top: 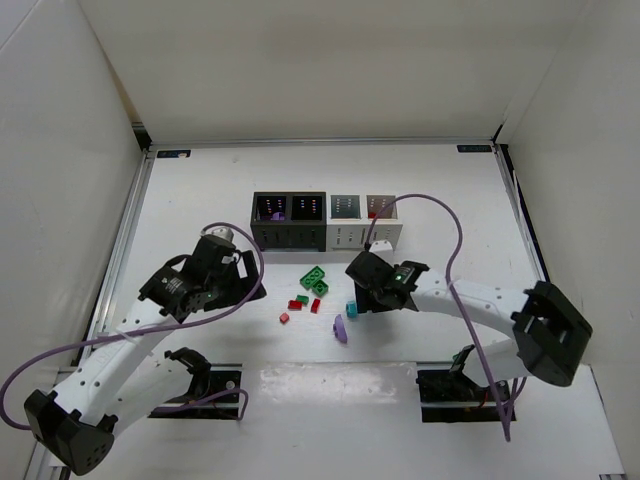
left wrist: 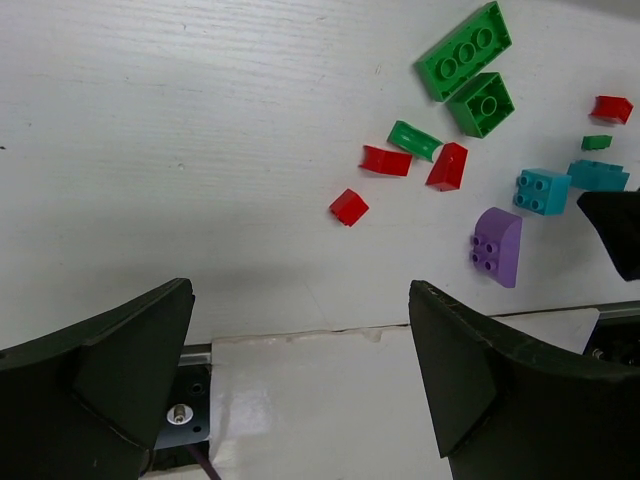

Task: Sort the legos into containers by color

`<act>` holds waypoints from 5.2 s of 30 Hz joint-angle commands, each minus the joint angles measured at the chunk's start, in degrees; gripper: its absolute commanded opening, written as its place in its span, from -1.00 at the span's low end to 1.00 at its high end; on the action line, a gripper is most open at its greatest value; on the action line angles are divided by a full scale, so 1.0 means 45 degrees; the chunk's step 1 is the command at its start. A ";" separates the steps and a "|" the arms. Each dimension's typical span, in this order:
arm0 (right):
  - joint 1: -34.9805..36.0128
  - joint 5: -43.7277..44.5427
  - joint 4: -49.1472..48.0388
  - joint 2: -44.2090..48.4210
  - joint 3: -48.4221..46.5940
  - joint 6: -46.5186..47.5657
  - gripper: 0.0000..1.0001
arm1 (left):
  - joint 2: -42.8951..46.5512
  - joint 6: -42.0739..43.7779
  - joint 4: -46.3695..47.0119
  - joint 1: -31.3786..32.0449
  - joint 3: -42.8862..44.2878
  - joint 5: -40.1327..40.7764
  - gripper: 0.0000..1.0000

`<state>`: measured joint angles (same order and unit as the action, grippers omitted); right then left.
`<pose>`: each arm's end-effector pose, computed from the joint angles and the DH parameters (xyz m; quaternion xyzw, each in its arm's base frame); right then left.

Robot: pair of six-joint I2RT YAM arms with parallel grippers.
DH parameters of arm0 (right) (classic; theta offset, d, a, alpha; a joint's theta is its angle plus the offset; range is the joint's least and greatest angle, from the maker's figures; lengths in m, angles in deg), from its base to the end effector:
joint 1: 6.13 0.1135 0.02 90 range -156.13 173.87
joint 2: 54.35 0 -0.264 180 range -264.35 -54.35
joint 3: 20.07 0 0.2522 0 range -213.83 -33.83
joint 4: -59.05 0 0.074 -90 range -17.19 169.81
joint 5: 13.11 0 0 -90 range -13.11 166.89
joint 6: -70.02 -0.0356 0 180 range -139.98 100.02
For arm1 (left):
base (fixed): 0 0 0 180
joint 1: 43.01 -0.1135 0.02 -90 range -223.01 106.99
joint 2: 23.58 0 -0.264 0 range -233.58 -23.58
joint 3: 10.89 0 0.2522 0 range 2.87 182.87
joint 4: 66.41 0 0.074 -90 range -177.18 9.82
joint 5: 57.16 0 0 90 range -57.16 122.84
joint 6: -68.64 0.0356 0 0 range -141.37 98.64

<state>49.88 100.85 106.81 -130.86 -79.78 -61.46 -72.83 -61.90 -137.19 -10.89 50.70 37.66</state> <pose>0.1493 0.1956 0.2011 -0.0753 0.9523 0.0284 0.2942 0.1298 -0.0779 0.2741 -0.0820 0.9580 -0.1284 0.2429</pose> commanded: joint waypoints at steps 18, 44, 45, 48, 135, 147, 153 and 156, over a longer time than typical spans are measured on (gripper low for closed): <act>-0.0787 -0.0542 -0.2809 -0.1083 0.1091 -0.0060 0.06 | 0.0184 0.0042 -0.0416 0.0070 0.0347 0.0023 1.00; -0.3030 -0.0675 -0.1090 -0.1667 -0.7244 0.5211 -0.54 | -0.0694 0.0551 0.0638 0.0147 0.0464 -0.0739 1.00; -0.3148 -0.0677 -0.1110 -0.1882 -0.7694 0.5270 -0.54 | -0.0753 0.0550 0.0638 0.0167 0.0522 -0.0836 1.00; -0.3324 -0.0813 -0.1090 -0.3248 -0.8517 0.5427 -0.54 | -0.1085 0.0550 0.0736 0.0226 0.0698 -0.0993 1.00; -0.9204 -0.1947 0.2484 0.7197 -0.2367 0.4099 0.46 | -1.1672 0.3497 0.0403 0.4684 1.2474 0.2914 -0.33; -0.9379 -0.2376 0.2620 0.7490 -0.2112 0.4587 0.49 | -1.4617 0.4613 0.0522 0.2980 1.6105 0.2308 -0.30; -1.0023 -0.2727 0.2777 0.7607 -0.2073 0.4724 0.49 | -1.5226 0.4437 0.0774 0.2726 1.6422 0.2659 -0.18; -1.0239 -0.3118 0.2835 0.7608 -0.2015 0.4861 0.49 | -1.5440 0.4593 0.1088 0.2706 1.6479 0.2659 -0.13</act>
<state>4.61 88.85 119.44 -97.33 -89.20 -41.09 -144.30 -42.03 -134.13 1.68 122.09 48.59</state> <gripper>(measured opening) 0.744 0.426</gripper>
